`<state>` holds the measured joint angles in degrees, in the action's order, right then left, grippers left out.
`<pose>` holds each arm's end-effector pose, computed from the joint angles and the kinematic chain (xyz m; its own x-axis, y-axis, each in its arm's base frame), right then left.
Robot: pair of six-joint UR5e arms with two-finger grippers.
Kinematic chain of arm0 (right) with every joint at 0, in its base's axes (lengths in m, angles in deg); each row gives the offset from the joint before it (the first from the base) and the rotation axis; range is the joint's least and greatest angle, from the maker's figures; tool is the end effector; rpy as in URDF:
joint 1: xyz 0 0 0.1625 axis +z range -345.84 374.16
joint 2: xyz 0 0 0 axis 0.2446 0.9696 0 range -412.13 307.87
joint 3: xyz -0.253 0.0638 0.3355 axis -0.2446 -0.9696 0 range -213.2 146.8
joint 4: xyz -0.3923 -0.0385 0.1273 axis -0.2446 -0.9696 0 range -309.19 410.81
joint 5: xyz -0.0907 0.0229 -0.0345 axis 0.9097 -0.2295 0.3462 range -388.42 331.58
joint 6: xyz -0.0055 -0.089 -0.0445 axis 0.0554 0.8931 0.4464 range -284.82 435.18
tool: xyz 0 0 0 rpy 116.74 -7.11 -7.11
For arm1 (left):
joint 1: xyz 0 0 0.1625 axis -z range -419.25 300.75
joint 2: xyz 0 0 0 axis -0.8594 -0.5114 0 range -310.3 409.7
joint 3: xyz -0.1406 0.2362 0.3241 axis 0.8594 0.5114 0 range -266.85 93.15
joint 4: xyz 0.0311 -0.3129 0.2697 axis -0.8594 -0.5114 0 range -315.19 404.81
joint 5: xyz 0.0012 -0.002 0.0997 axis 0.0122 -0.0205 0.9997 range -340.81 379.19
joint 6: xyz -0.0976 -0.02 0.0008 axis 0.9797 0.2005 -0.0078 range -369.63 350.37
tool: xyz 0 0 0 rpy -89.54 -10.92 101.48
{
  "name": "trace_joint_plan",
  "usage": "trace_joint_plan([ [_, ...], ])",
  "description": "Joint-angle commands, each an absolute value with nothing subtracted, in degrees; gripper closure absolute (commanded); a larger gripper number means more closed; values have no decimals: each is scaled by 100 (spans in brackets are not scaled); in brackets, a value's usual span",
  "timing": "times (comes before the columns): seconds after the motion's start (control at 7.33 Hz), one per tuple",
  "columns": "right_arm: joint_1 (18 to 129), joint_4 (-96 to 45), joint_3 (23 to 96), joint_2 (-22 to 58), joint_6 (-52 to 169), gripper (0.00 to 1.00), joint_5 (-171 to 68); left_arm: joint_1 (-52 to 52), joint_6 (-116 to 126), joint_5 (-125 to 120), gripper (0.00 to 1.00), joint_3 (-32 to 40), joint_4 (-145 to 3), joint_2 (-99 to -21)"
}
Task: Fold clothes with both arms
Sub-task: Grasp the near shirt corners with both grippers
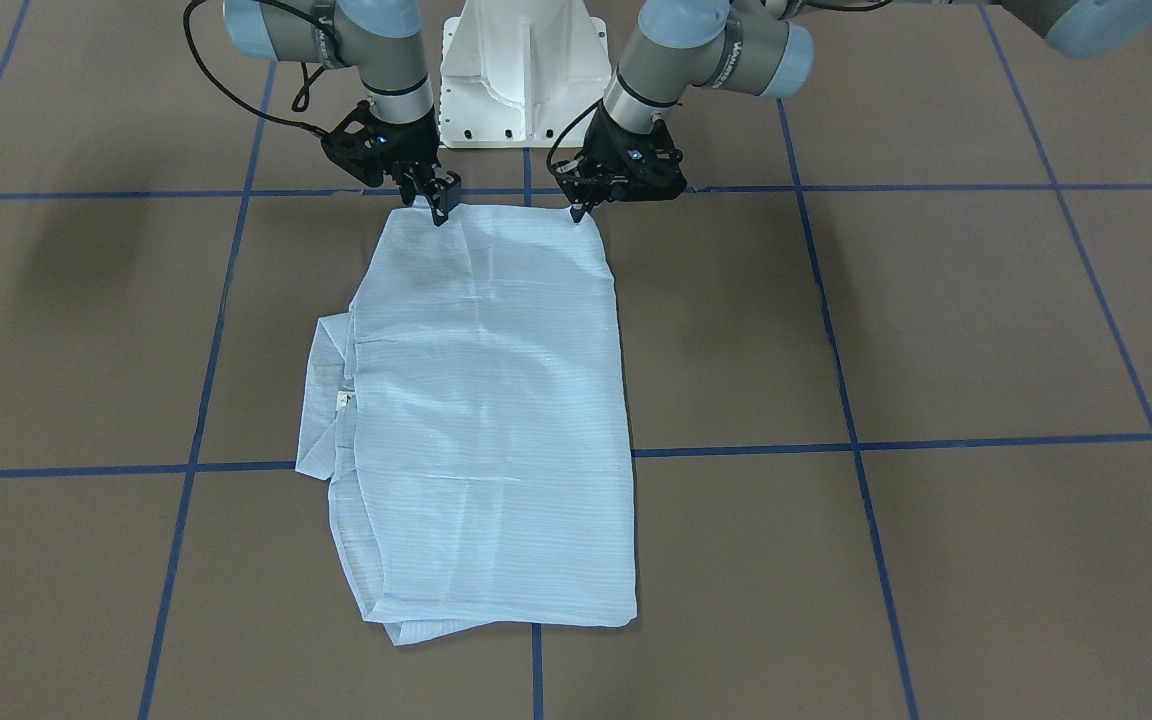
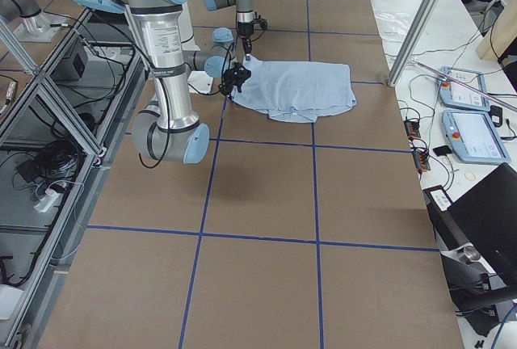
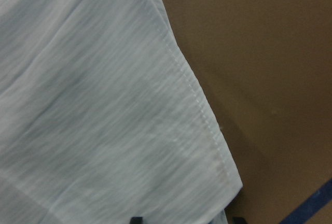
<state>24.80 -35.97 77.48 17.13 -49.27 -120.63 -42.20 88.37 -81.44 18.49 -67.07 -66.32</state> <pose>-0.5516 -0.2354 0.3014 0.4875 0.6668 0.5637 -0.5259 0.7396 -0.4201 0.5525 -0.2896 0.2402 0.4081 -0.2681 -0.8727 0.1892 0.9600 -0.2065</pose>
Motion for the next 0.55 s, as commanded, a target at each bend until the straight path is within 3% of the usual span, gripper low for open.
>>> trace_joint_plan([
  [0.0,2479,-3603,7754,1704,-4927,34,-12105,-4219,8837,-8144,100,1835,-6707,-6631],
  [0.14,2479,-3603,7754,1704,-4927,41,-12114,-4219,8837,-8144,100,1827,-6707,-6631],
  [0.41,2479,-3603,7754,1686,-4927,84,-12123,-4219,8837,-8135,100,1827,-6707,-6631],
])
